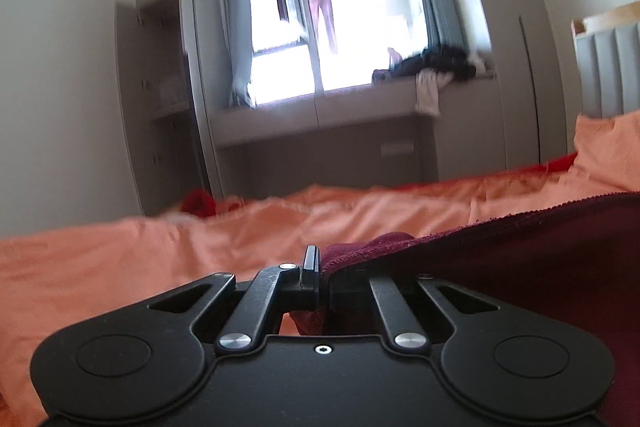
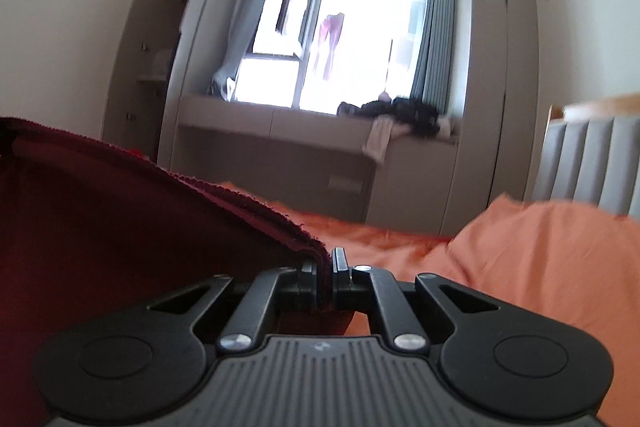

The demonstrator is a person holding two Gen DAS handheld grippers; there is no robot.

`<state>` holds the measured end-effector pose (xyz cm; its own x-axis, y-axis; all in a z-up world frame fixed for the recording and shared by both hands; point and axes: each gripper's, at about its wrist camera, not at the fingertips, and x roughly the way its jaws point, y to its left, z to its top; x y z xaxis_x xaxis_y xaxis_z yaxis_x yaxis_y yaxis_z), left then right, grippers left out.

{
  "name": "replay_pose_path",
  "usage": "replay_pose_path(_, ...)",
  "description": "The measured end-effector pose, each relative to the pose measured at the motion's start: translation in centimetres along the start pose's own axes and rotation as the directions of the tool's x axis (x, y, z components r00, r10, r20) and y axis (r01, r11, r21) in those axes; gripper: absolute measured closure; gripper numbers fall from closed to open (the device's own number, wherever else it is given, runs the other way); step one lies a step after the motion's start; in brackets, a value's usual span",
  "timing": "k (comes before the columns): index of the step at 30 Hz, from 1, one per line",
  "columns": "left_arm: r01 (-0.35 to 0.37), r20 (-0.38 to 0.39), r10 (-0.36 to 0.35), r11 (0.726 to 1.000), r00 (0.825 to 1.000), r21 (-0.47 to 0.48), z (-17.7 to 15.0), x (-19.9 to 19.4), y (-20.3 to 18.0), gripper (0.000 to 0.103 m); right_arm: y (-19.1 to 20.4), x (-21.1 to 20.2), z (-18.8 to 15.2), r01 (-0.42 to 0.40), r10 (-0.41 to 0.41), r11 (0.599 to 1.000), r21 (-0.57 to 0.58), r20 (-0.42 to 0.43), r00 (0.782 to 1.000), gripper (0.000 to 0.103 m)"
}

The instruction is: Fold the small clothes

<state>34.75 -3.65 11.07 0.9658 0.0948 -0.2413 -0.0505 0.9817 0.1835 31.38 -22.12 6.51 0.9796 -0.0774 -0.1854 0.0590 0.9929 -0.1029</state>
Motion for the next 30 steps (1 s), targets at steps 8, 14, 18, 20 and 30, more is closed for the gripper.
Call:
replay_pose_path(8, 0.033, -0.158, -0.041, 0.998, 0.987, -0.056, -2.9, 6.8, 1.2, 0.098, 0.7, 5.2, -1.9, -0.028, 0.027, 1.0, -0.006, -0.118, 0.993, 0.096)
replay_pose_path(14, 0.079, -0.258, -0.102, 0.992, 0.961, -0.099, -4.5, 8.9, 1.7, 0.098, 0.4, 6.7, -2.6, -0.056, 0.06, 0.998, 0.028, -0.181, 0.982, 0.094)
replay_pose_path(18, 0.099, -0.298, -0.145, 0.981, 0.944, -0.164, -5.2, 9.6, 2.3, 0.095, -0.2, 7.2, -2.6, -0.07, 0.079, 0.996, 0.052, -0.199, 0.977, 0.092)
replay_pose_path(20, 0.109, -0.3, -0.161, 0.978, 0.94, -0.18, -5.3, 9.6, 2.6, 0.092, -0.5, 7.4, -2.5, -0.078, 0.09, 0.995, 0.065, -0.205, 0.975, 0.09)
replay_pose_path(30, 0.184, -0.227, -0.286, 0.904, 0.931, -0.386, -4.8, 8.0, 7.0, 0.028, -3.4, 6.9, -2.4, -0.131, 0.181, 0.961, 0.243, -0.2, 0.963, 0.024)
